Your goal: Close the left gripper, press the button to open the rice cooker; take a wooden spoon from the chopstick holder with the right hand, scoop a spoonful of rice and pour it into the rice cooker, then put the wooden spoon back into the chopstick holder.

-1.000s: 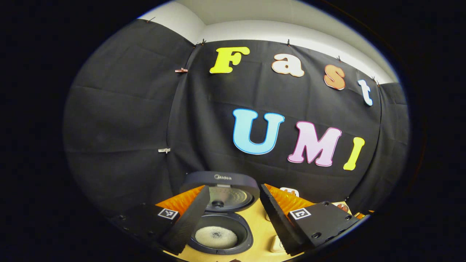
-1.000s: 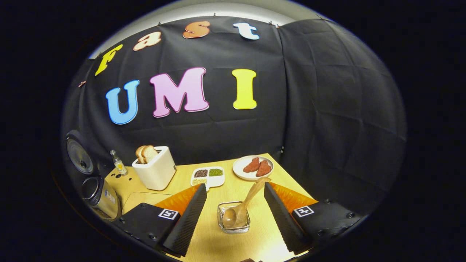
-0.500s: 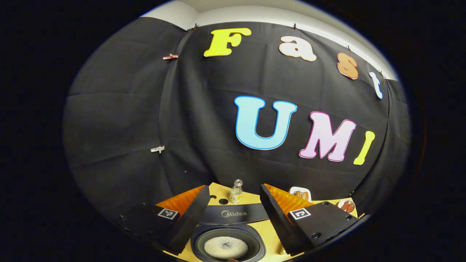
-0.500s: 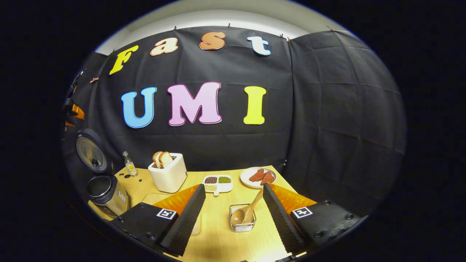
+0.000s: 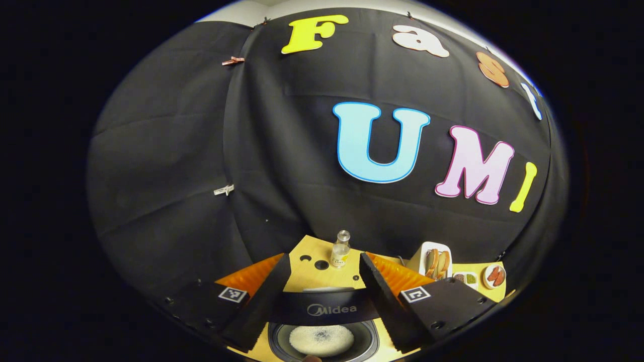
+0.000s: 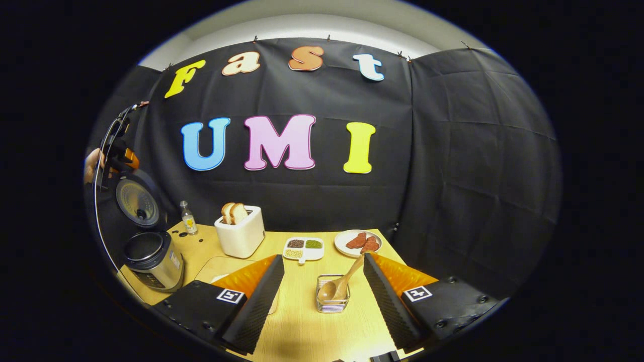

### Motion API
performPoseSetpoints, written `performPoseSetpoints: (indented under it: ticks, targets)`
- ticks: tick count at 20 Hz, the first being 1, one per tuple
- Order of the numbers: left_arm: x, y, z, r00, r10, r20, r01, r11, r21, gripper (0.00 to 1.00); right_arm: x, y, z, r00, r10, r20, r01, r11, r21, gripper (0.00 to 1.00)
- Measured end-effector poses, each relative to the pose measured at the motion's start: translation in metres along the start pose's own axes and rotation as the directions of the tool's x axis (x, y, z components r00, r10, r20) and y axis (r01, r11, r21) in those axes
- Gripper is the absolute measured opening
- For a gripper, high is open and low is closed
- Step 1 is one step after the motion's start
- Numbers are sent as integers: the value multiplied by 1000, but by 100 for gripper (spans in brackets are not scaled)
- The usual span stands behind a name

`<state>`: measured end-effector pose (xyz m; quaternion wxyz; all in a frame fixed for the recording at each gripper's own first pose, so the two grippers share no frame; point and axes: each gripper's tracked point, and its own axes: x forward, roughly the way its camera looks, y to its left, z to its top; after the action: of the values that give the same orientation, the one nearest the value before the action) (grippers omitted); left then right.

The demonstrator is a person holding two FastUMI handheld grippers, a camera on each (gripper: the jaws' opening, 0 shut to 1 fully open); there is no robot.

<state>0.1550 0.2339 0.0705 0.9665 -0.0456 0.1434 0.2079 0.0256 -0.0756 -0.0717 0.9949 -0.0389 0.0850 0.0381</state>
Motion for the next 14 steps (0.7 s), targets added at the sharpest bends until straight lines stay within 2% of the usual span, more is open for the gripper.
performPoseSetpoints:
  ticks: [5, 9, 14]
  targets:
    - [-33, -10, -33, 1000, -3, -20, 4, 999, 53, 99, 9, 23, -11, 997, 64, -35, -63, 997, 38, 99]
    - [-61, -15, -79, 998, -4, -68, 5, 1000, 19, 98, 15, 35, -20, 991, 116, -70, -115, 993, 30, 99]
    - [-82, -18, -144, 991, 11, -133, -8, 1000, 25, 98, 8, 49, -32, 980, 166, -113, -167, 986, 9, 99]
